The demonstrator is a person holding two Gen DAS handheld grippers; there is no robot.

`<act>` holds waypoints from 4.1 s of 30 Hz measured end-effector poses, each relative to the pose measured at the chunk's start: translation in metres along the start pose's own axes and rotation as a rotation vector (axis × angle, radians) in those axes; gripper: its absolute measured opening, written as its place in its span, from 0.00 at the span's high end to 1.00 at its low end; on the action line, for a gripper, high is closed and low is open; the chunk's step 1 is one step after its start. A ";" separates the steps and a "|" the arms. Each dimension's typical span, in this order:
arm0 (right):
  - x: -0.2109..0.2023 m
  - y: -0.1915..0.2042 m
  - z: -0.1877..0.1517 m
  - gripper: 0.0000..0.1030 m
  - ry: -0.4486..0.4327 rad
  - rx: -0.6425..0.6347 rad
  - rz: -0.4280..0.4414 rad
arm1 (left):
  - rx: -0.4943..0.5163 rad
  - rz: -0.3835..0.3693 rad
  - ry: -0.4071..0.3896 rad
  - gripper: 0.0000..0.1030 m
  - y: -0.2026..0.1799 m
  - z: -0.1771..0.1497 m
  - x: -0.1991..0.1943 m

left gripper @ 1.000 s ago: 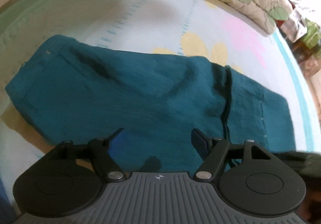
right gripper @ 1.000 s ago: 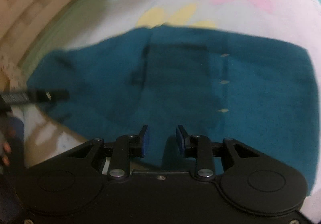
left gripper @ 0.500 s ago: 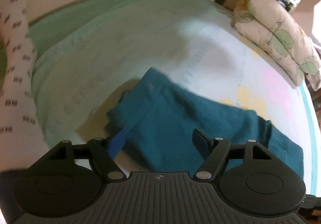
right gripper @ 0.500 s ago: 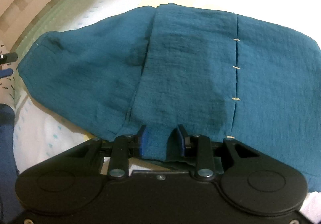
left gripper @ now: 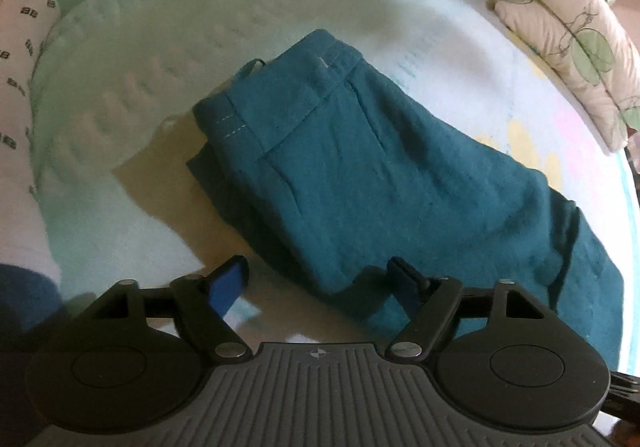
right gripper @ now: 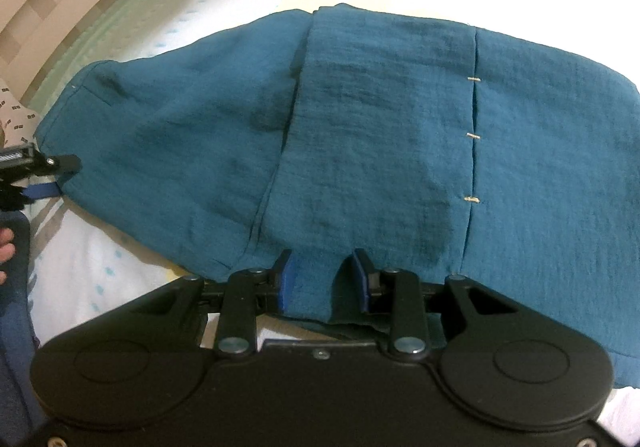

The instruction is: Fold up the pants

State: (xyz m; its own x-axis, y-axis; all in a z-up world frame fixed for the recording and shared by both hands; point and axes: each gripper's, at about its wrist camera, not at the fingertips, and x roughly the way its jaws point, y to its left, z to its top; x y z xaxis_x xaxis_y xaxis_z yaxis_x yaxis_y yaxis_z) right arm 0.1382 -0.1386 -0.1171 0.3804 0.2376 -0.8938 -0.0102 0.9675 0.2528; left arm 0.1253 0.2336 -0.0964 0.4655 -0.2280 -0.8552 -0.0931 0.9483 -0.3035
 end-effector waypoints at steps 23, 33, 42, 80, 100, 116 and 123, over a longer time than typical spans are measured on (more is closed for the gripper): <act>-0.002 0.000 -0.002 0.58 -0.013 0.009 0.021 | -0.089 0.154 -0.062 0.89 -0.018 0.022 0.002; -0.011 -0.019 0.003 0.59 -0.008 0.054 0.080 | 0.188 0.090 -0.288 0.95 -0.109 0.021 -0.078; -0.052 -0.088 0.003 0.58 -0.098 0.199 0.045 | 0.504 -0.142 -0.366 0.95 -0.251 -0.024 -0.116; -0.100 -0.211 -0.004 0.58 -0.100 0.371 -0.194 | 0.801 -0.495 -0.091 0.58 -0.371 -0.137 -0.052; -0.067 -0.168 0.012 0.39 -0.114 0.304 0.037 | 0.545 -0.155 0.138 0.58 -0.246 -0.107 0.031; -0.141 -0.132 -0.027 0.92 -0.197 0.238 0.135 | 0.547 -0.202 0.014 0.57 -0.258 -0.090 -0.008; -0.126 -0.160 -0.041 0.92 -0.152 0.412 0.070 | 0.650 -0.203 0.072 0.57 -0.272 -0.102 0.013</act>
State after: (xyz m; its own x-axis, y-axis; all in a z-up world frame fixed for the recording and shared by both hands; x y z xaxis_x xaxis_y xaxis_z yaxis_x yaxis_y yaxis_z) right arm 0.0542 -0.3200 -0.0602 0.5234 0.2558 -0.8128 0.3172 0.8269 0.4645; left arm 0.0664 -0.0496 -0.0681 0.3566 -0.4079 -0.8405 0.5473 0.8203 -0.1659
